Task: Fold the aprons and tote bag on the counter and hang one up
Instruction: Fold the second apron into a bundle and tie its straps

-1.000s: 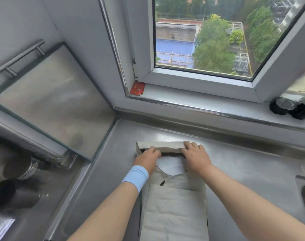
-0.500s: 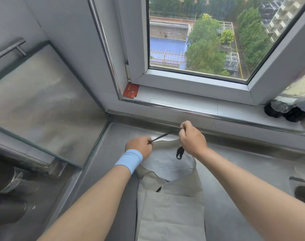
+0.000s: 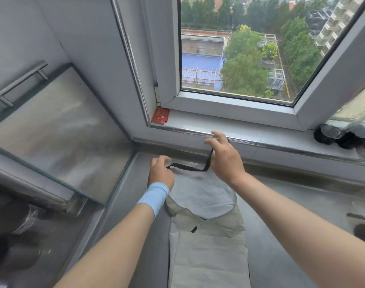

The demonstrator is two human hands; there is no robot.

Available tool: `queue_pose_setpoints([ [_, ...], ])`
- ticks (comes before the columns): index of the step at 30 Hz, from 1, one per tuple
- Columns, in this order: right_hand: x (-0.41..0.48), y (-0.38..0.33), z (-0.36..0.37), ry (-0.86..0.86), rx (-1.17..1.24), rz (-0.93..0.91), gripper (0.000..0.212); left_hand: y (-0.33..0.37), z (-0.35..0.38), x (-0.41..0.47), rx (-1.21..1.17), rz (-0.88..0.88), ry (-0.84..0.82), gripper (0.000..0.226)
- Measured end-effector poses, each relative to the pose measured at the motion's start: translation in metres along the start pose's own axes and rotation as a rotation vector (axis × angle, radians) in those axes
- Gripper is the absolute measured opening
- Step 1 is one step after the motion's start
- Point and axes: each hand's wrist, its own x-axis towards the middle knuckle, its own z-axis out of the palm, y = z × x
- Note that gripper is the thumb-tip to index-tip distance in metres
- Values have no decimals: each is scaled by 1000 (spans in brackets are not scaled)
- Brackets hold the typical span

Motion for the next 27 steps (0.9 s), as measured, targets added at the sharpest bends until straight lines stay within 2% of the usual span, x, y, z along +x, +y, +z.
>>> queue_pose_setpoints([
  [2, -26, 8, 11, -13, -77, -70, 39, -16, 9, -11, 70, -115, -38, 37],
  [6, -65, 12, 35, -170, -362, -146, 30, -35, 11, -18, 60, -488, -59, 38],
  [9, -71, -16, 52, -245, -335, -167, 15, -51, 11, -16, 49, -475, -268, 33],
  [11, -66, -47, 67, -358, -209, -29, 27, -64, 15, -12, 11, -424, -394, 33],
  [14, -52, -75, 99, -675, -160, 282, 47, -70, 8, -19, -111, -404, -452, 34],
  [16, -46, -80, 117, -758, -42, 426, 39, -67, -3, -28, -145, -404, -531, 34],
  [19, -40, -78, 128, -710, 159, 585, 19, -67, -13, -41, -52, -427, -644, 26],
  [21, -36, -75, 126, -650, 284, 633, 19, -70, -12, -46, -28, -440, -702, 37],
  [24, -28, -72, 117, -488, 509, 755, 15, -75, -5, -50, -38, -415, -705, 14],
  [27, -19, -68, 108, -295, 665, 895, 16, -78, -5, -51, -52, -422, -682, 17],
])
